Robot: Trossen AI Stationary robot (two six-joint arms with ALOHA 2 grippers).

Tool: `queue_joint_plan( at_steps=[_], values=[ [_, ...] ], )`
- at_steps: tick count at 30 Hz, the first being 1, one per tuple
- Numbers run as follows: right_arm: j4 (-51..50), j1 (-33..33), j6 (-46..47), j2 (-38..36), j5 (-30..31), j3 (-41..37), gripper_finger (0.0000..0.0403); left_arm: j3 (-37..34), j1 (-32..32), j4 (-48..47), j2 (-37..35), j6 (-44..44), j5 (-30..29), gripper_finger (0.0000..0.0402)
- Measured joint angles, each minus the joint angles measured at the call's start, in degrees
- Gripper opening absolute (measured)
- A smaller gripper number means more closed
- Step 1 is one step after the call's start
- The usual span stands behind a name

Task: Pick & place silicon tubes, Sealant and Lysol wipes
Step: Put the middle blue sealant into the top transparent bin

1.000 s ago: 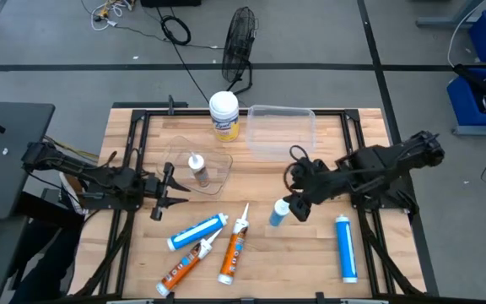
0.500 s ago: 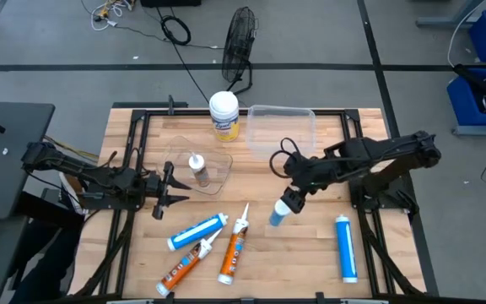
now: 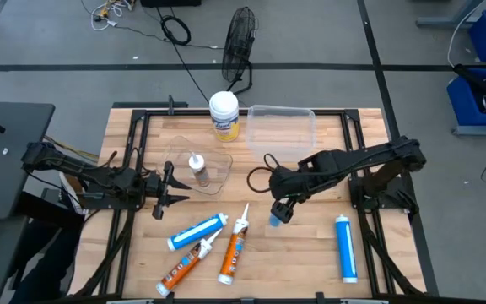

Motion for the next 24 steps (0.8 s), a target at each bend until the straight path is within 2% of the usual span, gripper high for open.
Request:
queue_joint_plan(
  at_steps=[24],
  values=[
    [6.8,1.94,-2.34,0.48,-1.89,0.0,0.0373,0.02,0.0,-0.61,0.0,0.04,0.0,0.0142]
  ],
)
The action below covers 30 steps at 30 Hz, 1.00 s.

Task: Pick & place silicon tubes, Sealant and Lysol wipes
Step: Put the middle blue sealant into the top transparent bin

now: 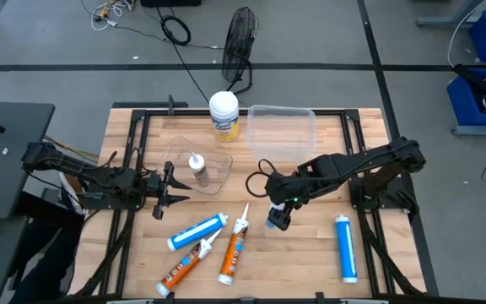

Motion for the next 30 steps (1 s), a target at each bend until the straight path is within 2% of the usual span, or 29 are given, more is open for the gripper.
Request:
queue_joint_plan(
  at_steps=[15,24,30],
  values=[
    [-2.82,0.8,-1.45,3.14,3.63,0.0,0.0363,0.02,0.0,-0.44,0.01,-0.01,0.01,0.0142],
    [-3.64,0.82,-1.48,3.72,4.04,-0.02,0.0304,0.02,0.0,-0.23,0.0,0.03,0.0,0.0142],
    [-3.9,0.89,-1.22,3.7,3.43,0.0,0.0243,0.02,0.0,-0.24,0.0,1.75,0.0,0.0142]
  ],
)
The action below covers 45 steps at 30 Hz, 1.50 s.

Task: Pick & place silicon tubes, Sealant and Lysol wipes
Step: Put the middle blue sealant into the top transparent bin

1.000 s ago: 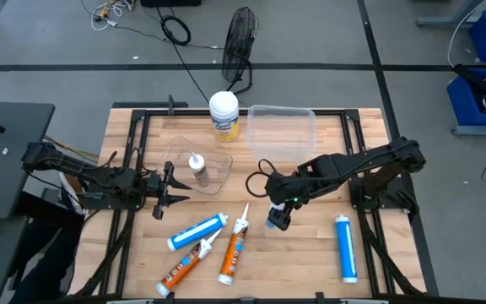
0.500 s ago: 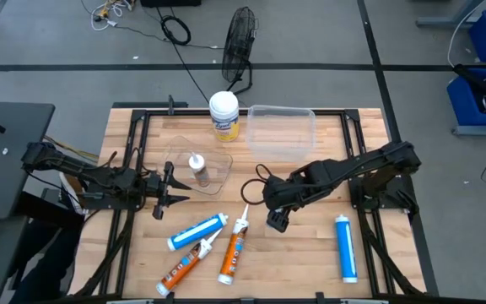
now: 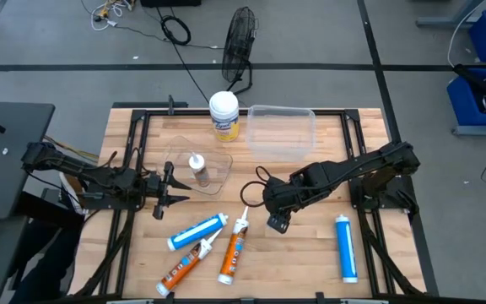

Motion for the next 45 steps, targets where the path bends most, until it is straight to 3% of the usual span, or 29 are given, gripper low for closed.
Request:
queue_joint_plan(
  at_steps=[3,13,28,36,45],
  values=[
    [-0.14,-0.02,-0.01,-0.05,0.6,0.09,0.0213,0.0,0.0,0.04,0.0,-0.48,0.0,0.0142],
    [-0.45,-0.02,-0.91,-0.07,1.11,0.09,0.0226,0.0,0.0,0.04,0.0,-0.24,0.0,0.0142],
    [-1.5,0.0,-1.74,-0.16,1.85,1.4,0.0212,0.0,0.0,0.04,0.0,-0.22,0.0,0.0142],
    [-10.07,-0.53,-2.75,-0.2,5.33,8.86,0.0212,0.0,0.0,0.13,0.0,-0.22,0.02,0.0142],
    [-19.82,-3.21,-5.79,-0.29,12.34,25.17,0.0212,0.0,-0.02,0.15,0.0,-0.23,0.02,0.0142]
  ],
)
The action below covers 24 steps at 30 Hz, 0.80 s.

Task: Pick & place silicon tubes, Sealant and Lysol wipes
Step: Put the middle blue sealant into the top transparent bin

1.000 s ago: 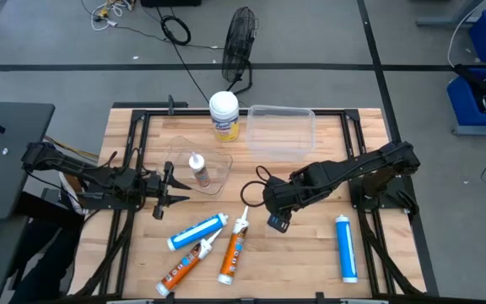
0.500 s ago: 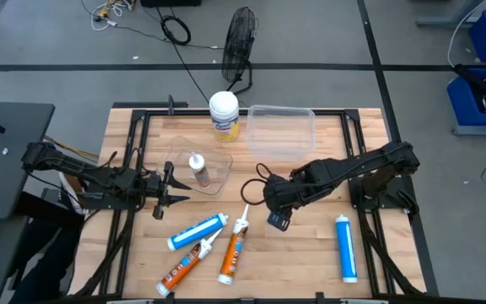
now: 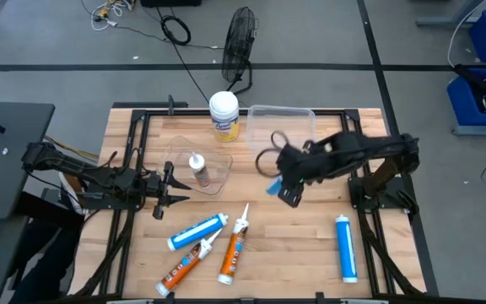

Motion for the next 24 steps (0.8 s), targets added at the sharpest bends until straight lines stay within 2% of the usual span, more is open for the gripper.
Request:
queue_joint_plan(
  at_steps=[10,24],
  values=[
    [0.63,-6.96,-7.28,-0.7,6.62,13.9,0.0212,0.0,0.01,-0.05,0.0,-0.01,0.0,0.0142],
    [0.59,-23.97,-14.69,-0.83,7.3,13.89,0.0212,0.0,0.01,-0.07,0.0,0.01,0.0,0.0142]
  ],
)
